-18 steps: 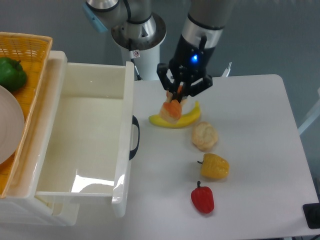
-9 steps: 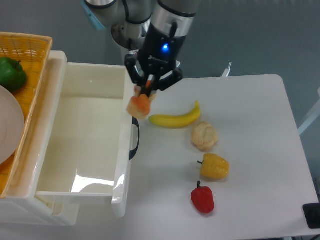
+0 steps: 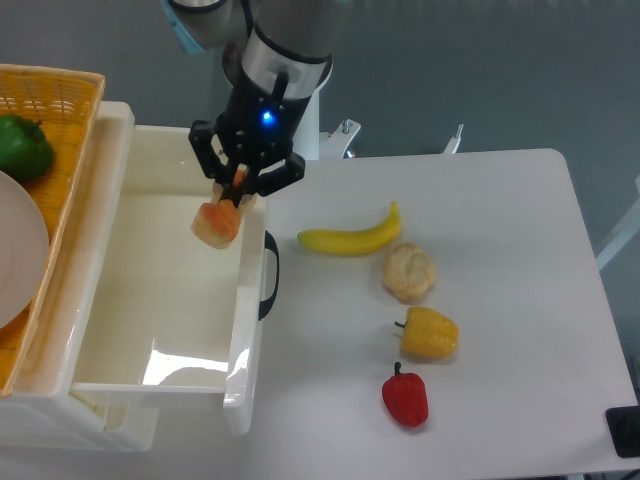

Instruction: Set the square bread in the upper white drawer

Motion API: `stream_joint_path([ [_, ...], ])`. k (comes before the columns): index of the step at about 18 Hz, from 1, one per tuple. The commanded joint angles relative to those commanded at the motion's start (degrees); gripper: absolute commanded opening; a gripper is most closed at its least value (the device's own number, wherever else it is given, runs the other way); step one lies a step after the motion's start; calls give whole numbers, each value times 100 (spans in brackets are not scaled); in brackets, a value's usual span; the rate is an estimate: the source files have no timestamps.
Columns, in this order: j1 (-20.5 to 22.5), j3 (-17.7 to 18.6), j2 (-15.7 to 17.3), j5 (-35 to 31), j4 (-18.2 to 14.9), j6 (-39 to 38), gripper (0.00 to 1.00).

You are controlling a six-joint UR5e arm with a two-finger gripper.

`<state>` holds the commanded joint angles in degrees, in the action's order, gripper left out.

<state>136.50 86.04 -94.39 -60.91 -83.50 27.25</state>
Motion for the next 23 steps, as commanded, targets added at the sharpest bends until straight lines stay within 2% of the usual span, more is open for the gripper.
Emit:
stream_joint_path([
  [1, -44, 9, -18, 0, 0, -35, 5],
  [3, -132, 87, -35, -18, 26, 17, 21],
  [5, -141, 97, -44, -18, 88, 17, 28],
  [7, -185, 97, -44, -18, 114, 35, 43],
  [8, -220, 97, -53, -18, 175, 44, 54],
  [10, -247, 105, -79, -18, 254, 44, 65],
  [11, -256, 105, -97, -18, 307, 44, 68],
  [23, -300, 97, -141, -18, 352, 35, 70],
])
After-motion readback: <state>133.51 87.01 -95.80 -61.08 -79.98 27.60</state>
